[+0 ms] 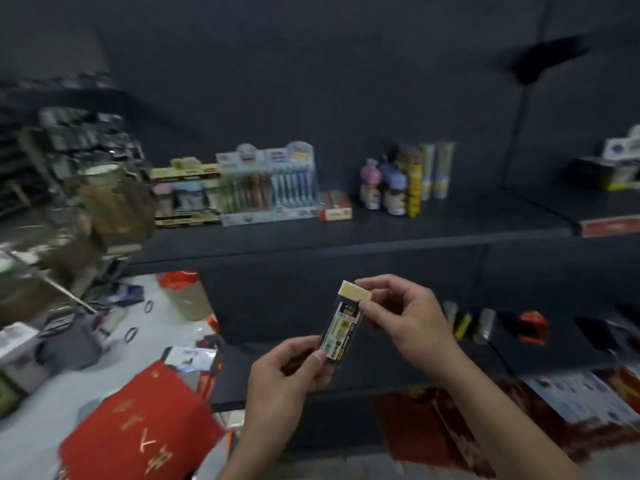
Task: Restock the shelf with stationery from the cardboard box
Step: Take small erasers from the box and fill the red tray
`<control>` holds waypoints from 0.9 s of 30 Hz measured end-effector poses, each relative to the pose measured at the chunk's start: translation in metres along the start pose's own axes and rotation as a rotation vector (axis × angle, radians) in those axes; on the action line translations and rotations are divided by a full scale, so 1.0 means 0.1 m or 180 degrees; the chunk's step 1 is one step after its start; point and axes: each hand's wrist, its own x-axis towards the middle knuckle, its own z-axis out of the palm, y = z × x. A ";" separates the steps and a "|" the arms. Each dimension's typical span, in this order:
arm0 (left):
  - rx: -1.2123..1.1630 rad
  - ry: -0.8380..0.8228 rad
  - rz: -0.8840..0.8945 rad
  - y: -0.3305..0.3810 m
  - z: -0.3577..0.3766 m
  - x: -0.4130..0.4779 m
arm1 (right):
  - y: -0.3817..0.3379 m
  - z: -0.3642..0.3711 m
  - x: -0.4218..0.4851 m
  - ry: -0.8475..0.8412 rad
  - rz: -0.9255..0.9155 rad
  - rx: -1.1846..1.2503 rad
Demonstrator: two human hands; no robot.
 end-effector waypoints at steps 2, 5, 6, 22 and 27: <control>-0.0055 0.0134 0.0190 0.14 -0.38 0.24 | -0.11 0.44 0.36 -0.0140 -0.0070 0.0054; -0.0132 0.0342 0.0302 0.29 -0.81 0.54 | -0.21 0.98 0.85 -0.0429 -0.0146 -0.0034; -0.0128 0.0361 0.0347 0.34 -0.93 0.65 | -0.23 1.13 1.00 -0.0555 -0.0188 -0.0092; 0.2907 0.1029 0.1266 0.44 -2.39 3.28 | -0.17 2.53 3.98 -0.0731 -0.0946 -0.0963; 0.3280 0.0937 0.1060 0.42 -2.58 4.07 | -0.14 2.90 4.88 -0.0788 -0.1185 -0.1547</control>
